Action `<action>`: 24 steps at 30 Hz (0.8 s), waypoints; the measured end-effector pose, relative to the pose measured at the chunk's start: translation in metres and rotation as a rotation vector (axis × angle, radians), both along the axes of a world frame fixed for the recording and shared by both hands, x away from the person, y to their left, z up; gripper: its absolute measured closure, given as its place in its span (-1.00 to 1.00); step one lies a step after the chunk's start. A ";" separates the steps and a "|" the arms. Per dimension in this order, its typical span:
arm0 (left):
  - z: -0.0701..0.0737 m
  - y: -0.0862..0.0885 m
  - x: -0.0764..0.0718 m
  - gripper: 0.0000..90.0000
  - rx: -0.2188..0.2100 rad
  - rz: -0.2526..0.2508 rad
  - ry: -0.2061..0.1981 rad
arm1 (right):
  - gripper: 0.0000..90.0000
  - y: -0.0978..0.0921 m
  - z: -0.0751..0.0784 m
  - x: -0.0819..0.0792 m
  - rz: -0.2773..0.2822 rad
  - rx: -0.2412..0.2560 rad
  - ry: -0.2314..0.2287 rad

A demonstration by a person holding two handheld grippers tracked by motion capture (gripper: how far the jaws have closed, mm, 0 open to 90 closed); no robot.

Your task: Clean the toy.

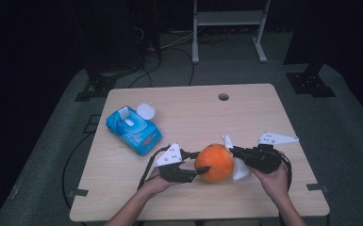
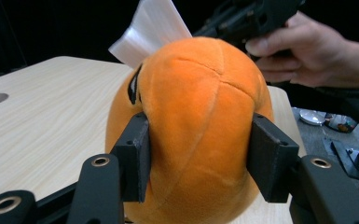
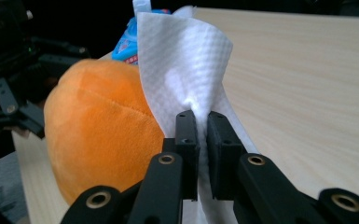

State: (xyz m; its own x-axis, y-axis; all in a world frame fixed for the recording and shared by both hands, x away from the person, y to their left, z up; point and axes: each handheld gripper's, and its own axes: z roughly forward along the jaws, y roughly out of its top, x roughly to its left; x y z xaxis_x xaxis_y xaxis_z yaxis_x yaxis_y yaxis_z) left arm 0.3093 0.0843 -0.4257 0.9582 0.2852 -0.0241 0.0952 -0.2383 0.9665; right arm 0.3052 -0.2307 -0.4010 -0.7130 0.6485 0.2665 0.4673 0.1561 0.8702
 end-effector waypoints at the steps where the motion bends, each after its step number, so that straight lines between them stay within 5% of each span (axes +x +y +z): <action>1: -0.002 0.001 0.001 0.02 0.005 0.005 0.004 | 0.85 0.001 -0.004 0.001 0.006 -0.007 0.011; 3: -0.007 0.002 0.002 0.04 0.042 0.014 0.025 | 0.85 0.005 -0.015 0.006 0.009 -0.036 0.060; 5: -0.010 0.002 0.004 0.05 0.035 0.019 0.037 | 0.85 0.008 -0.019 0.008 -0.001 -0.063 0.069; 8: -0.007 0.001 0.005 0.05 0.040 0.028 0.034 | 0.85 0.012 -0.008 0.002 0.002 -0.059 0.020; 11: -0.008 -0.003 0.004 0.05 0.045 0.024 0.034 | 0.85 0.024 0.010 -0.011 0.061 -0.023 -0.054; 15: -0.007 -0.002 0.002 0.05 0.050 0.032 0.029 | 0.84 0.034 0.016 -0.020 0.086 -0.055 -0.118; 21: -0.008 -0.003 0.003 0.05 0.040 0.033 0.034 | 0.84 0.020 0.000 -0.008 0.041 -0.046 -0.048; 24: -0.009 -0.005 0.003 0.05 0.039 0.029 0.036 | 0.84 0.021 0.004 -0.011 0.034 -0.049 -0.067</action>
